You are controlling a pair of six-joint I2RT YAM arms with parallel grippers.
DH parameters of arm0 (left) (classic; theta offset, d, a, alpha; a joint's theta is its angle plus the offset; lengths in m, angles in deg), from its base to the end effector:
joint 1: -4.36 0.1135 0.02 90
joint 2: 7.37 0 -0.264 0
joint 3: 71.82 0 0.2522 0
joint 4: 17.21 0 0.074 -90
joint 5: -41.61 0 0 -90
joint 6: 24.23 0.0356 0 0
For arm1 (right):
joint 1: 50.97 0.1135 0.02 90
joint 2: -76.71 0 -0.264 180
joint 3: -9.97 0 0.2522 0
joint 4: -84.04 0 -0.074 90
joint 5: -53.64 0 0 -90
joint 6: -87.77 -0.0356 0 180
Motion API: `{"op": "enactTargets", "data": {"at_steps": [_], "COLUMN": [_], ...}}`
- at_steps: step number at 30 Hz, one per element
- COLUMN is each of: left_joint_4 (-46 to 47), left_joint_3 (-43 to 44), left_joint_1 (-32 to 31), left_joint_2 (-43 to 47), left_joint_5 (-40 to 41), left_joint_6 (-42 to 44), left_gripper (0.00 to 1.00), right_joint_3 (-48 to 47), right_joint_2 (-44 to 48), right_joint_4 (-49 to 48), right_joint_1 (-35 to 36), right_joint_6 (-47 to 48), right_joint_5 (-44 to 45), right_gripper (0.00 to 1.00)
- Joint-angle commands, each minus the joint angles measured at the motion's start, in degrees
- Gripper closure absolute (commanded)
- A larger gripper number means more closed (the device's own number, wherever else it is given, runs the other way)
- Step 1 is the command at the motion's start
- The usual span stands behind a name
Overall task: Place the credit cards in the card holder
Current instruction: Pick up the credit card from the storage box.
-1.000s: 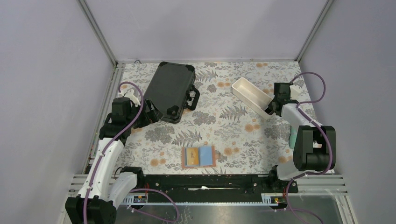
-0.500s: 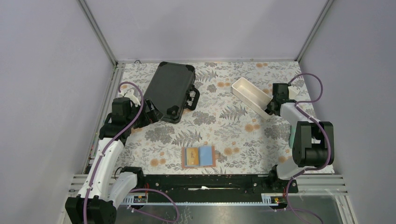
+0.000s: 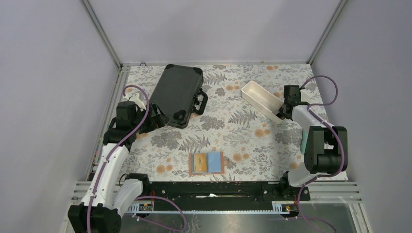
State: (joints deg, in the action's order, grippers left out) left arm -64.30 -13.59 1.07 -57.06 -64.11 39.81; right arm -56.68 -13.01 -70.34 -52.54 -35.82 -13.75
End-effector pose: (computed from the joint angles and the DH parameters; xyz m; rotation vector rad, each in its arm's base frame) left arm 0.1824 -0.0201 0.2848 -0.2986 2.2589 -0.5803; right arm 0.3208 -0.0225 0.1984 0.8747 2.1771 -0.2063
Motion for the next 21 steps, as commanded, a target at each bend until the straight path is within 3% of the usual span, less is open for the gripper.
{"op": "enactTargets", "data": {"at_steps": [1,7,11,18,21], "left_joint_4": [2.38,2.57,3.28,9.45,14.62], "left_joint_3": [0.01,-0.48,-1.34,-3.65,-5.53], "left_joint_1": [0.48,0.41,-0.89,-11.96,-17.56], "left_joint_2": [-0.04,0.36,0.91,5.92,8.07], "left_joint_5": [-1.02,-2.04,-3.59,-2.46,-2.36], "left_joint_6": [-0.15,0.34,0.38,-5.2,-9.42], "left_gripper": [0.02,0.02,0.02,0.02,0.02], "right_joint_3": [-3.17,-5.44,-1.92,5.14,8.84], "right_joint_2": [4.72,10.66,19.03,28.72,31.78], "right_joint_4": [2.35,4.81,1.72,-0.68,-5.04], "right_joint_1": [-0.52,-0.47,-0.46,1.12,6.71], "right_joint_6": [-0.47,2.55,4.97,4.2,2.39], "right_joint_5": [4.72,6.37,2.62,-19.49,-28.48], "right_gripper": [1.0,1.0,1.0,1.0,1.0]}}
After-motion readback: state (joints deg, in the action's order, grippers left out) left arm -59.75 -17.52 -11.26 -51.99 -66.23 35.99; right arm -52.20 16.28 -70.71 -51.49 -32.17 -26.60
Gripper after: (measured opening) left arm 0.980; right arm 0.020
